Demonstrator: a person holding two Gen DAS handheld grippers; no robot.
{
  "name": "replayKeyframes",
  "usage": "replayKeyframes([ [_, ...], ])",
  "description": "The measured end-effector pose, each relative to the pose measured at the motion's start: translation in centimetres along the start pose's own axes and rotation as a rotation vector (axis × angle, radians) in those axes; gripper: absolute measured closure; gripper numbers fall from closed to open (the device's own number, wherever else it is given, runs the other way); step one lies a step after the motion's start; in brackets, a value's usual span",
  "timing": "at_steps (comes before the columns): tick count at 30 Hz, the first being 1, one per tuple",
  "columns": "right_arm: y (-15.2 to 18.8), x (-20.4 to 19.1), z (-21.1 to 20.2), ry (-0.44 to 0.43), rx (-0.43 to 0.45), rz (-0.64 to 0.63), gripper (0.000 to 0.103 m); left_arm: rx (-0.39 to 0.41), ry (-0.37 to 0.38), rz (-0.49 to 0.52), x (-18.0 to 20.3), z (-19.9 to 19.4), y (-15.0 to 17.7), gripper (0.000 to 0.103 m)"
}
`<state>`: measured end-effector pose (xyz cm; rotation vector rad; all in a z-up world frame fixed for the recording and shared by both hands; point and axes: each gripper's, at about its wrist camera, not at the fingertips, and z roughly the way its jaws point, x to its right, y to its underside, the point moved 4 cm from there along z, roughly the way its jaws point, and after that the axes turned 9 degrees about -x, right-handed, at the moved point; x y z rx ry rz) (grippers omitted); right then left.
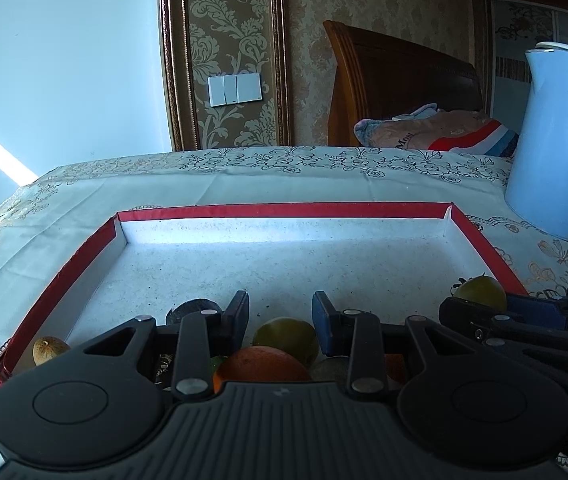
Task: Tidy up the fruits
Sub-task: 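Open left gripper releasing green fruit while right gripper releases its green fruit in tray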
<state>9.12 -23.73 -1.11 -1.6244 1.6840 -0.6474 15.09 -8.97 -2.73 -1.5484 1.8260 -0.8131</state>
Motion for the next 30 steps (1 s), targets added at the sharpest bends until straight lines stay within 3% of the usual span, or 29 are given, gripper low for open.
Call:
replayKeyframes([
  [18, 0.2, -0.1, -0.6, -0.010, 0.012, 0.011, 0.070, 0.013, -0.003, 0.008, 0.1, -0.8, 0.1, 0.065],
  [20, 0.2, -0.2, -0.8, -0.012, 0.017, 0.011, 0.071, 0.024, -0.003, 0.004, 0.1, -1.2, 0.1, 0.062],
  [24, 0.2, 0.0, -1.4, -0.005, 0.031, 0.021, 0.070, 0.051, -0.027, -0.011, -0.2, -2.3, 0.3, 0.040],
  [30, 0.4, -0.2, -1.8, -0.008, 0.036, 0.028, 0.070, 0.066, -0.025, -0.012, -0.6, -3.2, 0.7, 0.039],
])
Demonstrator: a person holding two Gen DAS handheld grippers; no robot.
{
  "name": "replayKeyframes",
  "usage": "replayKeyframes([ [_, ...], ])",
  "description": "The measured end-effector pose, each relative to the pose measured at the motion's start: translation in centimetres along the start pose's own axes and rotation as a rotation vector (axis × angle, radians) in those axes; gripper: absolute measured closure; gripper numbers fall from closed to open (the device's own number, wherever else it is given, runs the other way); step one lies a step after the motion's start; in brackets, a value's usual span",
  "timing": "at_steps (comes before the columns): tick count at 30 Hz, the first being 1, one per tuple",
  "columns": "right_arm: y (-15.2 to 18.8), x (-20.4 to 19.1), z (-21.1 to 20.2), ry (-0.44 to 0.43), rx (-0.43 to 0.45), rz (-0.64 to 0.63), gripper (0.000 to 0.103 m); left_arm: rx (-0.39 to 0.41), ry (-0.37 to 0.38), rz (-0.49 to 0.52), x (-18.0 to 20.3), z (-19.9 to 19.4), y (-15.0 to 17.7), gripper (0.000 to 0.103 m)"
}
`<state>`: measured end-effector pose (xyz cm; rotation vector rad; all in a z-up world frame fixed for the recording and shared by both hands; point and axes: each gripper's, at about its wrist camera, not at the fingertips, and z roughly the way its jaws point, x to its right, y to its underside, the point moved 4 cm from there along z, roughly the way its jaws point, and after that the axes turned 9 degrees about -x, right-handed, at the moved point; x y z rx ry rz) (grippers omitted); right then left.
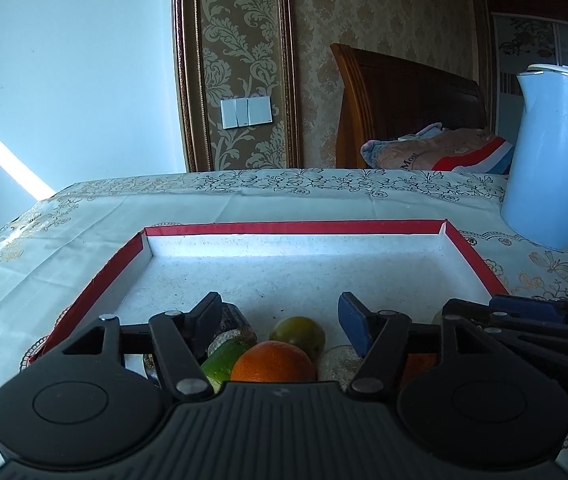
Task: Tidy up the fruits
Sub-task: 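Open left gripper releasing green fruit while right gripper releases its green fruit in tray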
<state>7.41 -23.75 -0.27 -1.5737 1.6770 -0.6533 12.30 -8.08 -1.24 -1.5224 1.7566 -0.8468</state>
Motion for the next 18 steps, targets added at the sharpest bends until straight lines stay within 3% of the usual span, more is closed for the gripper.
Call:
replayKeyframes([
  [18, 0.8, -0.8, -1.4, -0.001, 0.029, 0.022, 0.064, 0.000, 0.008, -0.043, -1.2, -1.3, 0.7, 0.035],
])
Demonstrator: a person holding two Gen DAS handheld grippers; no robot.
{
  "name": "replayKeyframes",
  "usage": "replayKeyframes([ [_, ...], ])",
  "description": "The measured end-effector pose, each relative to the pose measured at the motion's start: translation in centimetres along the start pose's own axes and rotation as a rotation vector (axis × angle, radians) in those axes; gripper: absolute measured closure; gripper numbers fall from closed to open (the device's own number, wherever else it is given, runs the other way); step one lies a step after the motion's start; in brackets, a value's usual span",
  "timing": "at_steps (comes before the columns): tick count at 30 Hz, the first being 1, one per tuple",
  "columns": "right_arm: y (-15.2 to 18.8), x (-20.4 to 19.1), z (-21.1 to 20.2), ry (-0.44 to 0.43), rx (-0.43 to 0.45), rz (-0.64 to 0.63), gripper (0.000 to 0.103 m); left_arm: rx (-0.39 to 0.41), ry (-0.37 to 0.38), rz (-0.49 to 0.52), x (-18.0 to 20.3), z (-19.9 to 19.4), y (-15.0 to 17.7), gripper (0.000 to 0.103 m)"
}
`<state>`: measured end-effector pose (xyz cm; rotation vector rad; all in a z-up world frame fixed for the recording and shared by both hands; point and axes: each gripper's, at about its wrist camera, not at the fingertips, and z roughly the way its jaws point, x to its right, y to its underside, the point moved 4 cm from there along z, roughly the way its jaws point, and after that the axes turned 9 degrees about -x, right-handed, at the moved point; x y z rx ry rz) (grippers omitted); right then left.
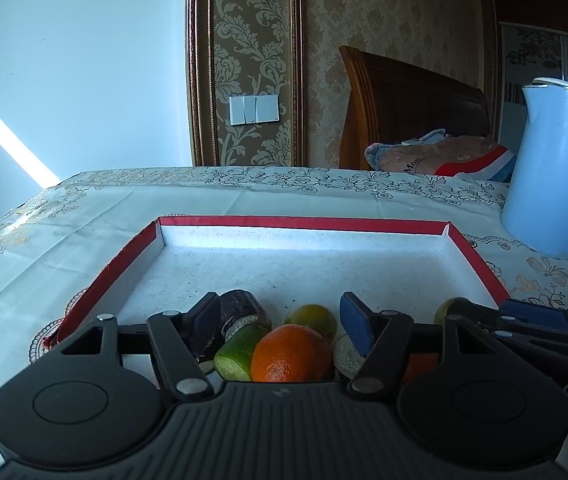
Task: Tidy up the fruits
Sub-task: 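Withdraw both grippers from the tray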
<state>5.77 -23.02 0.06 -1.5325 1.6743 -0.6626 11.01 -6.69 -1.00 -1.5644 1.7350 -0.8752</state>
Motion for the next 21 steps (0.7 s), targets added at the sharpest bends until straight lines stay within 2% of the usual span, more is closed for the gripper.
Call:
replayKeyframes([
  [4, 0.2, -0.3, -0.5, -0.004, 0.006, 0.004, 0.058, 0.005, -0.022, -0.027, -0.9, -0.6, 0.3, 0.025],
  [8, 0.6, -0.9, -1.2, -0.009, 0.015, -0.006, 0.053, -0.004, -0.015, -0.032, -1.7, -1.2, 0.9, 0.024],
  [14, 1.3, -1.7, -2.2, -0.029, 0.019, -0.007, 0.051, 0.027, -0.026, -0.019, -2.5, -2.9, 1.6, 0.023],
  [21, 2.2, -2.8, -3.0, -0.045, 0.030, -0.024, 0.039, -0.026, -0.025, -0.047, -4.1, -3.5, 3.0, 0.021],
])
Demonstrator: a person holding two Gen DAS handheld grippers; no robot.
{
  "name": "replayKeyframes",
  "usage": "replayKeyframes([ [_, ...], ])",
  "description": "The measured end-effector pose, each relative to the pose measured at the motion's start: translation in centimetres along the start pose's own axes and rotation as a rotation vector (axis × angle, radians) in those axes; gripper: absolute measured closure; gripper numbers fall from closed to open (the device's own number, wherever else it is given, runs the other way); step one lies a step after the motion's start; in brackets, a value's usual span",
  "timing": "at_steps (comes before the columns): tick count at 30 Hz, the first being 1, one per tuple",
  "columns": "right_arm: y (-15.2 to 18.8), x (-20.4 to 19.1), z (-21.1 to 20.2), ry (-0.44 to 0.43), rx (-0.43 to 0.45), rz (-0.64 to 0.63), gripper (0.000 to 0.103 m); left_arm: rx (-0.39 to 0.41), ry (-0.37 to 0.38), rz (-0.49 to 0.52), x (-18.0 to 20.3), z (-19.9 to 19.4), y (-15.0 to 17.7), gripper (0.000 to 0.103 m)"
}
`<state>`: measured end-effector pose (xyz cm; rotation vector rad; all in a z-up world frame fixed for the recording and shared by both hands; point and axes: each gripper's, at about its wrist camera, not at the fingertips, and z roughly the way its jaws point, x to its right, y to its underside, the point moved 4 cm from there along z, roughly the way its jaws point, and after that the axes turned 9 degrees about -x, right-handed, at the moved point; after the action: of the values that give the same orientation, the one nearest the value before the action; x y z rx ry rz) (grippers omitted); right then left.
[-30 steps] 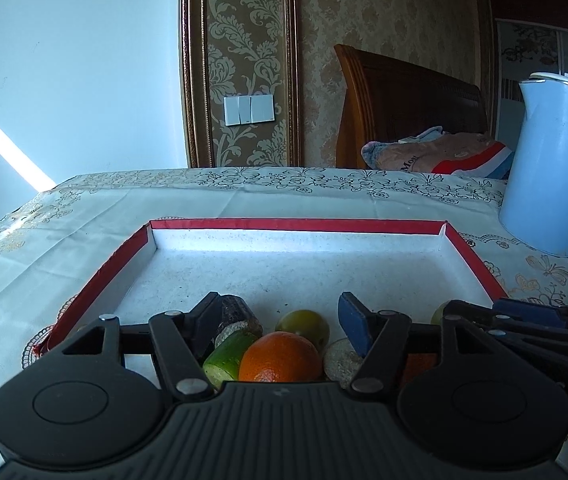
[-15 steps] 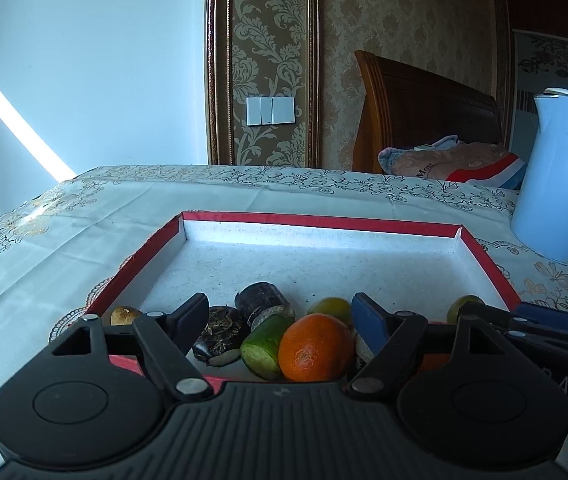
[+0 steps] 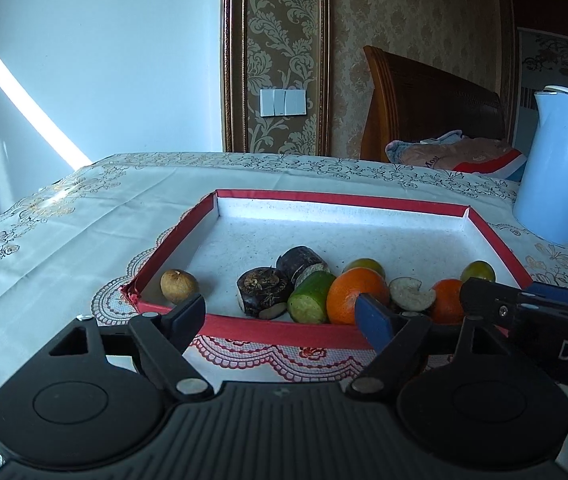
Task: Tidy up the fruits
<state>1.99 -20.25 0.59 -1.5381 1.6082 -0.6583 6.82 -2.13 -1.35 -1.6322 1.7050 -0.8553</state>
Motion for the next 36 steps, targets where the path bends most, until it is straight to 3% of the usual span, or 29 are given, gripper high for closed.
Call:
replayKeyframes([
  [4, 0.4, -0.7, -0.3, -0.007, 0.006, -0.016, 0.039, -0.025, -0.012, -0.011, -0.9, -0.1, 0.5, 0.011],
  [13, 0.5, -0.6, -0.3, -0.011, 0.003, -0.004, 0.039, -0.030, -0.025, -0.065, -2.3, -0.4, 0.6, 0.011],
  [17, 0.8, -0.6, -0.3, -0.017, -0.006, -0.003, 0.039, -0.040, -0.010, -0.070, -2.4, -0.3, 0.7, 0.011],
  [19, 0.9, -0.6, -0.4, -0.016, -0.004, -0.002, 0.032, -0.037, -0.007, -0.071, -2.4, -0.4, 0.7, 0.011],
  [36, 1.6, -0.6, -0.9, -0.028, -0.005, 0.011, 0.032, -0.028, -0.008, -0.055, -2.3, -0.6, 0.9, 0.011],
])
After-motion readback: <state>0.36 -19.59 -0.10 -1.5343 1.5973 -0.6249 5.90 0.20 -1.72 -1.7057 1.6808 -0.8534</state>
